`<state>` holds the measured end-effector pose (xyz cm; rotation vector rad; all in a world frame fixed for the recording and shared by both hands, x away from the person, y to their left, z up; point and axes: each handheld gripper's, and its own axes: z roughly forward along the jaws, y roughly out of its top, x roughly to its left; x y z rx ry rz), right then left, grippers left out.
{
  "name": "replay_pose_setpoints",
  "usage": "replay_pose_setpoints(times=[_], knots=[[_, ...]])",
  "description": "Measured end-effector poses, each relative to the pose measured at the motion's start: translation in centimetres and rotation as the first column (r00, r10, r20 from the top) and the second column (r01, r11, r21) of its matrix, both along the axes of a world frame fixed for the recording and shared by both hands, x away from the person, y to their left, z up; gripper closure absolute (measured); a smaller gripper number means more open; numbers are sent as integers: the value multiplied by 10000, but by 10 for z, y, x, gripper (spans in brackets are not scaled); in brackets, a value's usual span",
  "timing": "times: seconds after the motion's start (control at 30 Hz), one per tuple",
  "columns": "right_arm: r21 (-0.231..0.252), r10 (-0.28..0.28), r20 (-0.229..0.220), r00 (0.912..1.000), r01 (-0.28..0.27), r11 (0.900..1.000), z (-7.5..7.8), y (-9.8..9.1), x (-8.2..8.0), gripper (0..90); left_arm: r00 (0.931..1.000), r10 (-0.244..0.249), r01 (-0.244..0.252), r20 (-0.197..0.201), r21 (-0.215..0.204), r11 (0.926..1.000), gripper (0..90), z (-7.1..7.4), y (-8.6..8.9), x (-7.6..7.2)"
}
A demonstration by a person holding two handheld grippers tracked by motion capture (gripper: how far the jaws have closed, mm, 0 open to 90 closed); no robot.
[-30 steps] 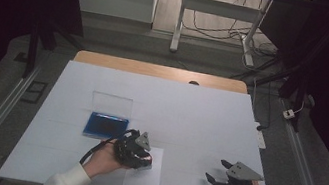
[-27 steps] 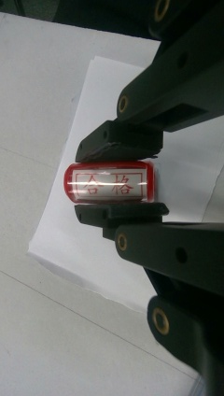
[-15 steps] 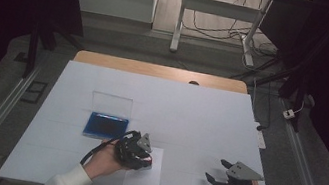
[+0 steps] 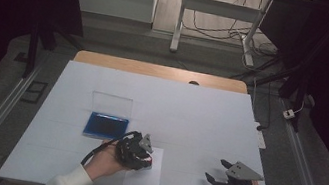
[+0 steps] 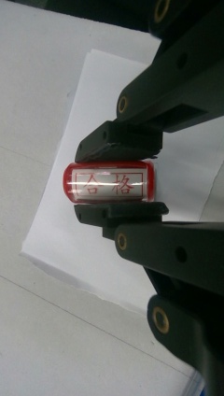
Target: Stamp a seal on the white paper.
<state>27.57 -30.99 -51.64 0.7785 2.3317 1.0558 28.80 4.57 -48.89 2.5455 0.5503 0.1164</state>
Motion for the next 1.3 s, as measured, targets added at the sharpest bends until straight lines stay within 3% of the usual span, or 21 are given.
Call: replay_pose_setpoints(times=[0.17,0.6,1.3], knots=[[36,-1,8,10000,1,10000,0,1,0,259,9998,82,-88,195,307,9995,707,0,-4,-4],[55,43,112,9999,-44,10000,3,2,-2,259,9998,-177,175,99,208,9996,708,-2,-2,0],[41,30,81,10000,-30,10000,2,2,-2,259,9997,-166,165,154,125,9998,709,-3,-1,-1]])
